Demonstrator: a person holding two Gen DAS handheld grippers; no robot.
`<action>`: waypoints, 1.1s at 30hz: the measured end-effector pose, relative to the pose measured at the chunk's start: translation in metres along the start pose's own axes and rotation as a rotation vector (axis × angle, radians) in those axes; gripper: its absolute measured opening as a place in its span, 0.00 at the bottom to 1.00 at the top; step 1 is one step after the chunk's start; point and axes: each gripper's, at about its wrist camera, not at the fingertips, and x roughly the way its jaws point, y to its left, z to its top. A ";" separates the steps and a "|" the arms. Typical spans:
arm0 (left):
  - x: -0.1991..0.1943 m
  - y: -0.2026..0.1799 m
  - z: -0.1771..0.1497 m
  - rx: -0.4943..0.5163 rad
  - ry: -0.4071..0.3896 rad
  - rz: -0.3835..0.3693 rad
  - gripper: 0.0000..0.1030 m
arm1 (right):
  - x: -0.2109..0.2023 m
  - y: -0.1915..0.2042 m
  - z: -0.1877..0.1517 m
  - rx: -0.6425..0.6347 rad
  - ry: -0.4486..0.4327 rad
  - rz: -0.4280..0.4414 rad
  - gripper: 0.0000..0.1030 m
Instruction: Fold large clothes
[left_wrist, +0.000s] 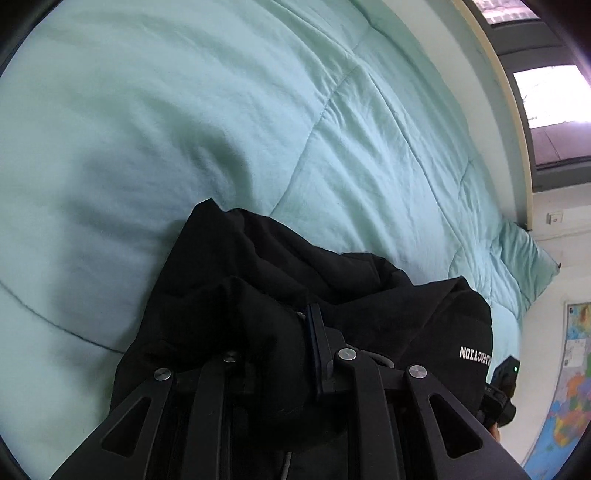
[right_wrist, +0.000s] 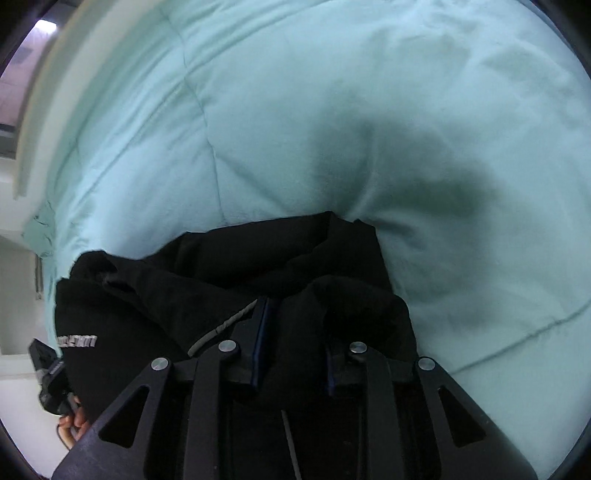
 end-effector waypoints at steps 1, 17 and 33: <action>-0.001 0.000 0.001 0.010 0.013 -0.006 0.19 | -0.001 0.000 0.000 -0.007 0.005 0.004 0.25; -0.134 0.000 -0.032 0.197 0.020 -0.032 0.75 | -0.142 -0.004 -0.050 -0.156 -0.132 0.086 0.68; -0.049 -0.002 0.050 0.266 0.089 -0.018 0.75 | -0.055 -0.002 0.023 -0.452 -0.096 -0.074 0.68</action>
